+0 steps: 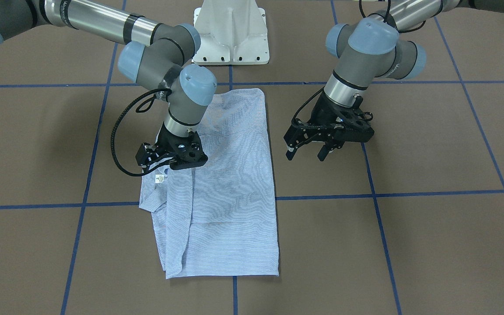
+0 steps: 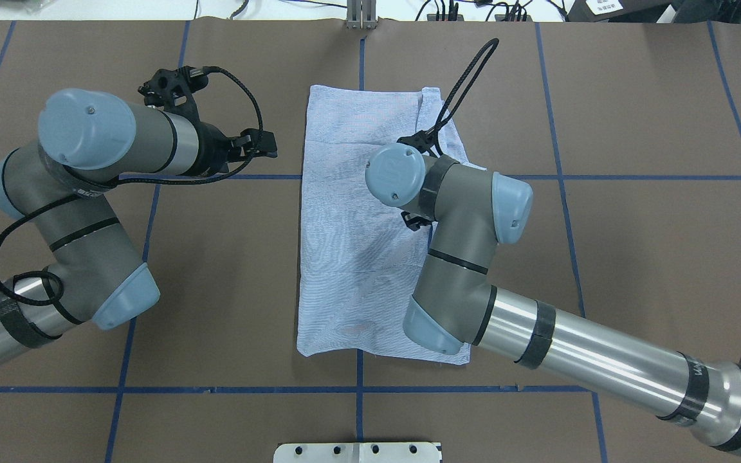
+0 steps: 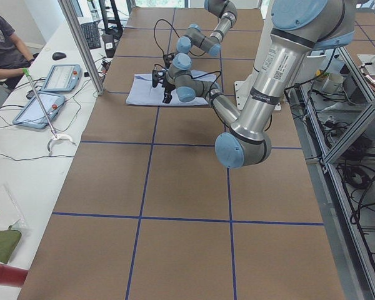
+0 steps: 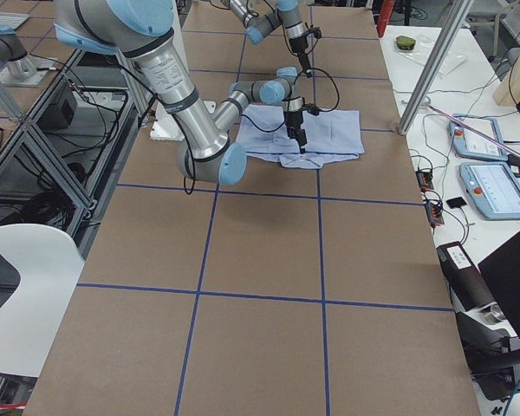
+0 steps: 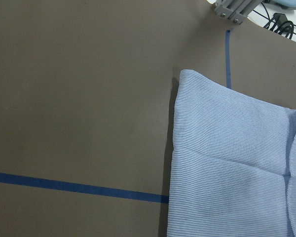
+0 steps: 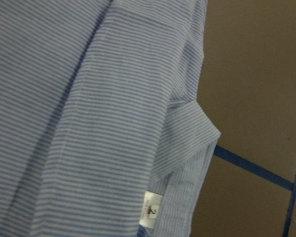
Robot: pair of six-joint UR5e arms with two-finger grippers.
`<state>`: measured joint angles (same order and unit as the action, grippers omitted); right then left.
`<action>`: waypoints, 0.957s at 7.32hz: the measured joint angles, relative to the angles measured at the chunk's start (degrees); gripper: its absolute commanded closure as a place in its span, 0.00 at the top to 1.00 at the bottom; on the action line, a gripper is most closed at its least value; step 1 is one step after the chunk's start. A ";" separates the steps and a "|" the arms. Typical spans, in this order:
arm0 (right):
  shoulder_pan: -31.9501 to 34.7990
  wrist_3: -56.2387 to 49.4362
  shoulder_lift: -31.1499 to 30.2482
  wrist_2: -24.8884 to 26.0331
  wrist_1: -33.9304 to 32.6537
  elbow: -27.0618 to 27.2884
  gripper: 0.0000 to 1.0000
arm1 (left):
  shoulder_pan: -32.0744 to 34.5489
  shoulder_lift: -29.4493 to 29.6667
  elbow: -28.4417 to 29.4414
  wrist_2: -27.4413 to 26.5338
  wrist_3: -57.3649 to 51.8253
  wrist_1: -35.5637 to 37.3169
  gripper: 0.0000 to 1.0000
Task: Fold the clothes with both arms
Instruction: 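Move both grippers to the shirt's side edges nearest the robot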
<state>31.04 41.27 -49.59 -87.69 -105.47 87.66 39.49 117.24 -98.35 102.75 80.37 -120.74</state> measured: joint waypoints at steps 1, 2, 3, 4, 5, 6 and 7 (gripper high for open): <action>1.25 -2.02 -3.91 -0.17 -0.08 3.96 1.00 | -0.38 0.19 -0.06 -0.08 0.57 0.06 1.00; 2.36 -4.51 -7.63 -0.22 0.02 7.08 1.00 | -0.55 0.42 -0.21 -0.14 0.86 0.14 1.00; 3.17 -6.05 -10.21 -0.28 0.31 8.59 1.00 | -0.60 0.56 -0.46 -0.17 1.03 0.22 1.00; 4.08 -6.76 -11.38 -0.79 0.50 9.21 1.00 | -0.65 0.65 -0.68 -0.18 1.18 0.28 1.00; 5.22 -7.03 -11.57 -2.39 1.16 9.67 1.00 | -0.69 0.68 -0.83 -0.18 1.25 0.31 1.00; 6.25 -7.00 -11.52 -5.22 3.26 10.28 1.00 | -0.71 0.68 -1.02 -0.11 1.26 0.32 1.00; 6.83 -6.64 -11.64 -8.32 5.81 11.28 1.00 | -0.80 0.63 -1.59 0.07 1.26 0.42 1.00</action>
<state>37.87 34.63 -61.23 -96.02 -99.66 98.94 38.69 117.87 -99.93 102.82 81.63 -120.32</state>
